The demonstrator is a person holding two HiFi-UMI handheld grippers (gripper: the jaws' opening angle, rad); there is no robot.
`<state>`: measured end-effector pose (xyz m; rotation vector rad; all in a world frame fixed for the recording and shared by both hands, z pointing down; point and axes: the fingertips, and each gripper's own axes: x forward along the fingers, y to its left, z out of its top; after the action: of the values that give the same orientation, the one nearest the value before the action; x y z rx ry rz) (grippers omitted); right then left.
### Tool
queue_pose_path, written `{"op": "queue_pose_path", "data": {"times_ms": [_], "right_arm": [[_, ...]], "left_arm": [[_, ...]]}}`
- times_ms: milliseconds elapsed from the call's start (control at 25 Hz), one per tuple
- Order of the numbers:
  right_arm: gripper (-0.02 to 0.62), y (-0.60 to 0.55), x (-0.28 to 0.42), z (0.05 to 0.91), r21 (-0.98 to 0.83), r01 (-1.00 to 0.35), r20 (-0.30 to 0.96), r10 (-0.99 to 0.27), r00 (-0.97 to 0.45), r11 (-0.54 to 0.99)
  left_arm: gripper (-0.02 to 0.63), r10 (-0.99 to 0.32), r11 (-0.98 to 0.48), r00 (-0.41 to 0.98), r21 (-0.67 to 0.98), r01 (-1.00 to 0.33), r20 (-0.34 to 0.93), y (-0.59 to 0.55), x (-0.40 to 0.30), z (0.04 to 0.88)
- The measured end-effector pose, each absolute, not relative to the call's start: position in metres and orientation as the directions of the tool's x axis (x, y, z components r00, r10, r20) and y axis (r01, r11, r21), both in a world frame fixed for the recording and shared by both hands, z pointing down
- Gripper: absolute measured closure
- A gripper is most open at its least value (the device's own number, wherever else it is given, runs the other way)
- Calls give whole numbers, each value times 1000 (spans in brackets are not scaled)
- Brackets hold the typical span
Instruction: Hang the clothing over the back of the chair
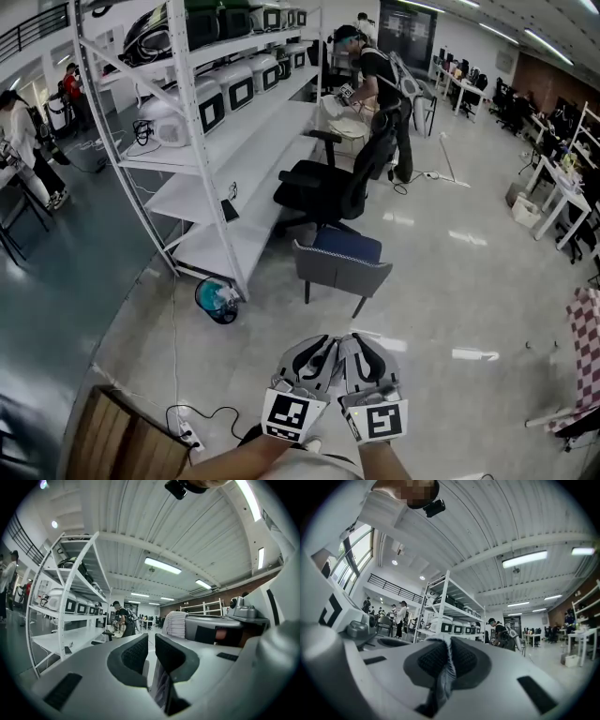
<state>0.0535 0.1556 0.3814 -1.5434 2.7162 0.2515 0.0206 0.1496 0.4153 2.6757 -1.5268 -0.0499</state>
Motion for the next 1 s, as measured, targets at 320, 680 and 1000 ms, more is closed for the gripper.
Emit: {"op": "queue_pose_path", "data": {"times_ms": [320,680,1000], "right_arm": [[569,137,56,401,102,-844,-53,-844,-533,526],[569,67,46,405,121,-864,-32,-868,-495,488],[569,3,32,415,124,-889,-1,-895,-445,442]], "left_arm": [[557,-859,-507,510,81,-858,33,131,26,431],[557,-832,-549,554,107,-829,23,48,13,442],[557,-804,-586,594,130,-800,28,-18,-6,451]]}}
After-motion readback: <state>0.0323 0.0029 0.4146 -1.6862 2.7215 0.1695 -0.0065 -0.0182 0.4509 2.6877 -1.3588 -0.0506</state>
